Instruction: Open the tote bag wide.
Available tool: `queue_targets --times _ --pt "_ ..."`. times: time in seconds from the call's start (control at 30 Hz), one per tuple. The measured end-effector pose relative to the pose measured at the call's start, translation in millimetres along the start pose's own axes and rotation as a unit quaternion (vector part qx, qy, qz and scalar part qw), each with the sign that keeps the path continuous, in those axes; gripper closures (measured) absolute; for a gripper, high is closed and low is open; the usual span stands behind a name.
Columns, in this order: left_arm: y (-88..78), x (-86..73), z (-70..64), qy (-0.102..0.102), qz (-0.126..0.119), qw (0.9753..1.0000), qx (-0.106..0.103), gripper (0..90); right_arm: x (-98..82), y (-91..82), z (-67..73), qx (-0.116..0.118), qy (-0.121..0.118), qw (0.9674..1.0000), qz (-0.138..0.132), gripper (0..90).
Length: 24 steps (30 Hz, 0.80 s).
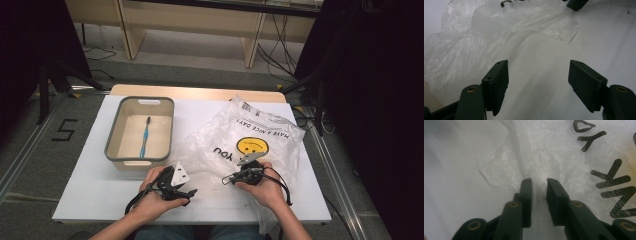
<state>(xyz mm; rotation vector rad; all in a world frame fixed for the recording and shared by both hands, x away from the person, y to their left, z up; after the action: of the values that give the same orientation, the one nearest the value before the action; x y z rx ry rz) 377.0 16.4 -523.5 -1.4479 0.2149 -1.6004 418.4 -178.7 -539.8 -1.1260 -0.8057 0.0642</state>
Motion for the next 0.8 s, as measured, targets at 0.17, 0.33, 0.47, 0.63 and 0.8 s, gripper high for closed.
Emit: queue_targets --times 0.17,0.33,0.47,0.63,0.8 --pt "4.7 11.8 -6.2 0.007 -0.012 0.9999 -0.008 36.5 3.8 -4.6 4.0 0.010 0.013 0.9998 -0.013 86.5" --pt "11.0 19.7 -5.7 0.007 -0.021 0.9997 -0.012 44.9 8.3 -11.9 6.1 0.021 0.026 0.9991 -0.028 90.0" --pt "16.2 29.2 -2.1 0.003 -0.030 0.9995 -0.009 56.2 10.2 -14.7 9.0 0.024 0.027 0.9988 -0.033 89.9" --pt "29.0 47.5 3.7 -0.004 -0.043 0.9990 -0.004 72.2 12.7 -19.8 12.7 0.027 0.026 0.9986 -0.038 90.0" --pt "51.4 59.8 0.9 -0.007 -0.039 0.9991 -0.017 78.5 11.7 -19.1 14.7 0.031 0.026 0.9986 -0.034 84.8"
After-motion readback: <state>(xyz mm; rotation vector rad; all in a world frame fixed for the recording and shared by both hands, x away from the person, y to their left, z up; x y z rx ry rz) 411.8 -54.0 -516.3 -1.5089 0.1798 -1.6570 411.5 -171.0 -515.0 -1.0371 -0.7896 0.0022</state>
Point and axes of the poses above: each handheld gripper's, and its own axes: y roughly forward along the jaws, x roughly out of its top, z roughly to its left, the point moved 8 cm from there along y, roughly forward along the jaws, and after that the axes turned 15 degrees about y, right-handed, at the moved point
